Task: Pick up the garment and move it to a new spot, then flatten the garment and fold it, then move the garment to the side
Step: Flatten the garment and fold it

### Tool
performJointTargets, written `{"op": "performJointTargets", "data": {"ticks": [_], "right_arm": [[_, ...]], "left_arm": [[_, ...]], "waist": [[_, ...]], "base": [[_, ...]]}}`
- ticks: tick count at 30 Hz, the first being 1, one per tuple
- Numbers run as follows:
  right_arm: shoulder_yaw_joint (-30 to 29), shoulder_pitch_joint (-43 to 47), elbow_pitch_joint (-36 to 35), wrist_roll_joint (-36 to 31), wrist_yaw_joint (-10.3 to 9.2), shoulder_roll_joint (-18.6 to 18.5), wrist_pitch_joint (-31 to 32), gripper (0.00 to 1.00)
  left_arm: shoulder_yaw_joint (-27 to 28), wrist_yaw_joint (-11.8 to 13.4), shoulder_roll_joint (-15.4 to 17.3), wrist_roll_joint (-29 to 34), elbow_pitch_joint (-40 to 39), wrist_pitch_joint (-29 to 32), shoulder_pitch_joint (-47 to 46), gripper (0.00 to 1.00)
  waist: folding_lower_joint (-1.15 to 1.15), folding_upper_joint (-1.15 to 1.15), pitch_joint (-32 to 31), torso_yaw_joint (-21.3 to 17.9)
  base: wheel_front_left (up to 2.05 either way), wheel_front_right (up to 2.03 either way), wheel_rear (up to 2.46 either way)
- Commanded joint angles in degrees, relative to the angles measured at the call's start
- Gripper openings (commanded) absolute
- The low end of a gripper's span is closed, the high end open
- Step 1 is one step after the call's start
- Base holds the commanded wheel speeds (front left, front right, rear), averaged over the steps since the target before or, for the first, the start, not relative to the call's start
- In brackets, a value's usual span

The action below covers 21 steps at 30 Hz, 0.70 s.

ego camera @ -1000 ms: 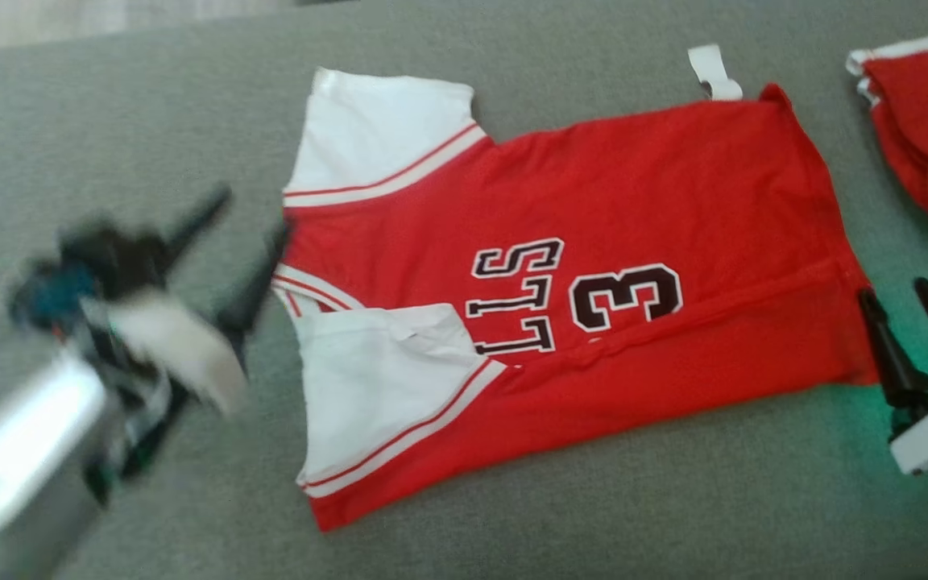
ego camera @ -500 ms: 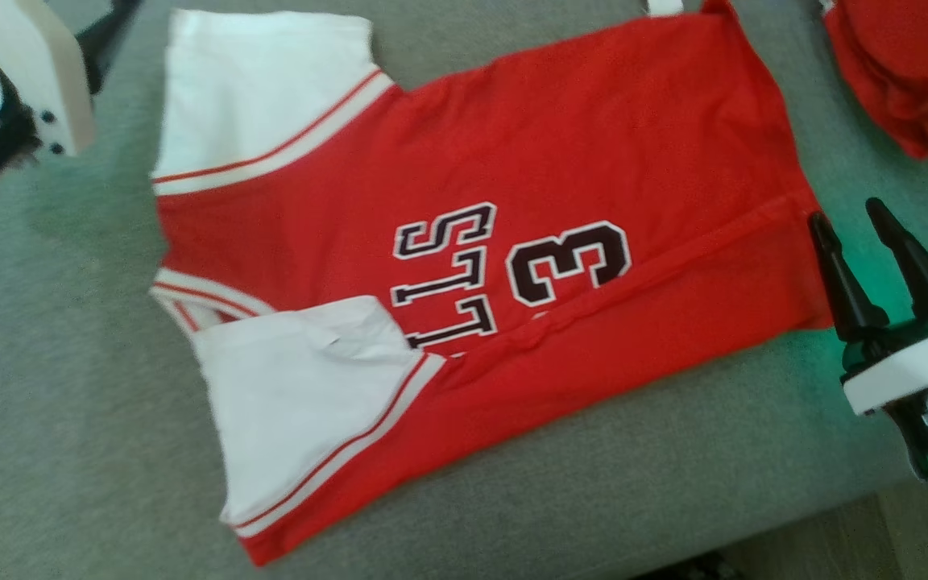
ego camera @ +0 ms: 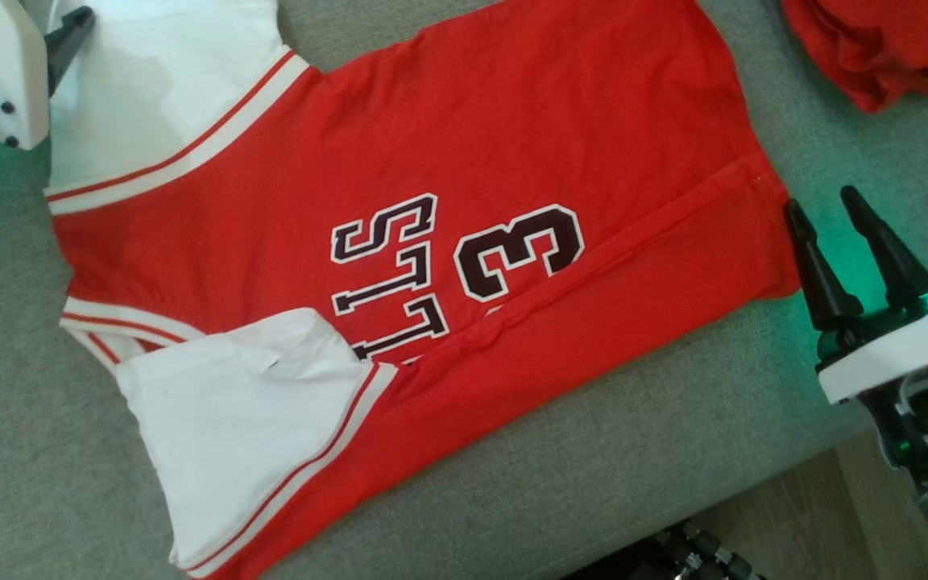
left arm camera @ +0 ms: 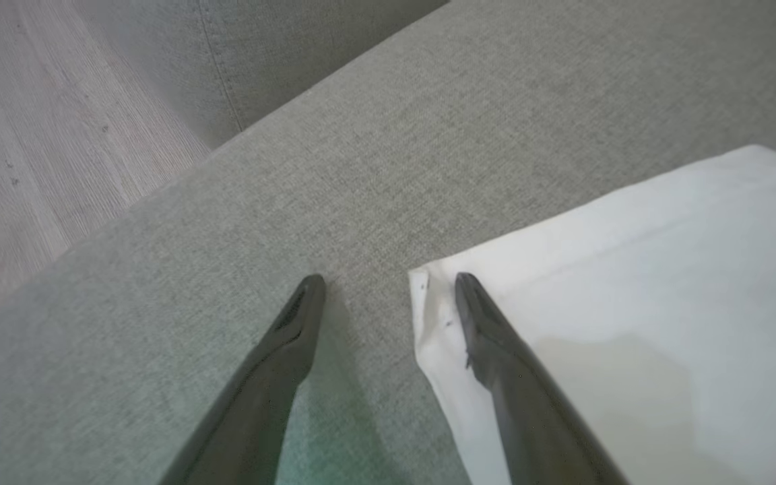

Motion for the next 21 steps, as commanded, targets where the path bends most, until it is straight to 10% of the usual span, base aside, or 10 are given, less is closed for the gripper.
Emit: {"op": "performJointTargets", "data": {"ticks": [1,3,5,6,7,21], "right_arm": [[0.55,0.08,-0.75,0.35,-0.04,-1.31,-1.16,1.00],[0.72,-0.13,-0.38,0.48,-0.04,-1.28,-1.42,1.00],[0.87,-0.35,0.01,0.60,-0.04,-1.34,-1.65,1.00],[0.90,-0.48,0.19,0.69,-0.04,-1.41,-1.73,1.00],[0.90,-0.64,0.35,0.82,-0.04,-1.53,-1.78,1.00],[2.31,-13.26,-0.16,-0.22,-0.04,-4.06,6.53,1.00]], "left_arm": [[1.51,-0.32,2.98,0.64,-0.40,0.75,-2.40,1.00],[1.17,-0.44,3.28,0.64,-0.25,0.45,-2.42,1.00],[1.00,-0.53,3.34,0.34,-0.10,0.00,-2.37,0.71],[0.95,-0.58,3.27,-0.12,-0.01,-0.02,-2.25,0.25],[0.82,-0.63,3.19,-0.59,-0.01,0.07,-2.15,0.00],[-2.59,-0.83,1.98,-2.56,-3.39,-6.34,-3.93,0.00]], "waist": [[0.00,0.00,0.13,-0.12],[0.00,0.00,0.28,-0.21],[0.00,0.00,0.34,-0.16],[0.00,0.00,0.34,-0.06],[0.00,0.00,0.32,0.09],[0.00,0.00,-2.43,3.25]], "base": [[0.00,0.00,0.00],[0.00,0.00,0.00],[0.00,0.00,0.00],[0.00,0.00,0.00],[0.00,0.00,0.00],[0.00,0.00,0.00]]}}
